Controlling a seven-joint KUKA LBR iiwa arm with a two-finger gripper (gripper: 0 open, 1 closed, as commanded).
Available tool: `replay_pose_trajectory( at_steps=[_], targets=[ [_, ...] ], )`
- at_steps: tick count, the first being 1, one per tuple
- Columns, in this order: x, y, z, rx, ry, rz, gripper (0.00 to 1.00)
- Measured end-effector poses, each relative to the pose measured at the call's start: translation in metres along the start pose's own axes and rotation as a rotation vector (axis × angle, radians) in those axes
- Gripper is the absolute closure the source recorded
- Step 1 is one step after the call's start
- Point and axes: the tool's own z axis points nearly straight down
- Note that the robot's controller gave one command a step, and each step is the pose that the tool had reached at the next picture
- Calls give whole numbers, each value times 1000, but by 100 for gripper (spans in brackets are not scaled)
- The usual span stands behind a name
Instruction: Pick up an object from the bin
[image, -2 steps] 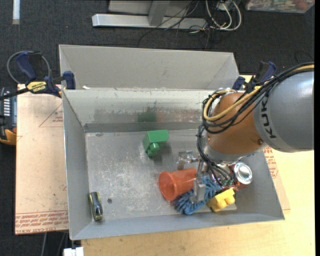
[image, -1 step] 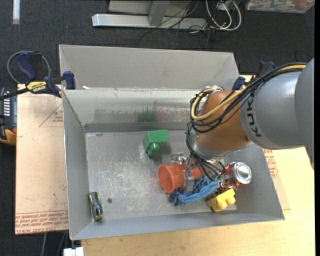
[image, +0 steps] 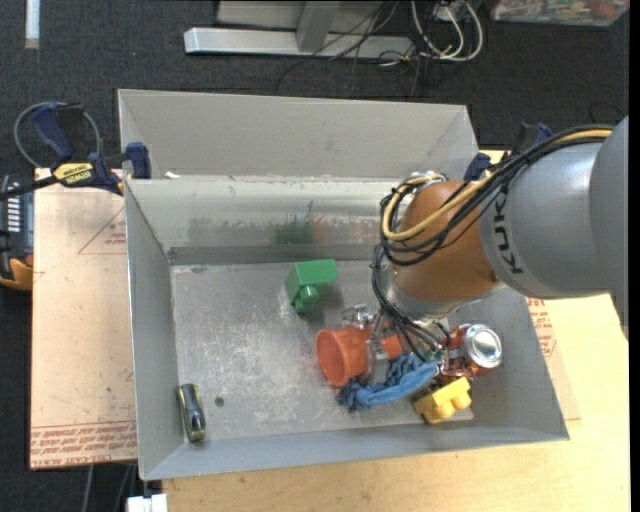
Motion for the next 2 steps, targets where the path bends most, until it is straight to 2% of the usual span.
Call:
replay_pose_trajectory(
  at_steps=[1, 2],
  targets=[
    [4, 16, -51, -1, -4, -208, 100],
    [1, 5, -34, -1, 0, -26, 100]
  ],
)
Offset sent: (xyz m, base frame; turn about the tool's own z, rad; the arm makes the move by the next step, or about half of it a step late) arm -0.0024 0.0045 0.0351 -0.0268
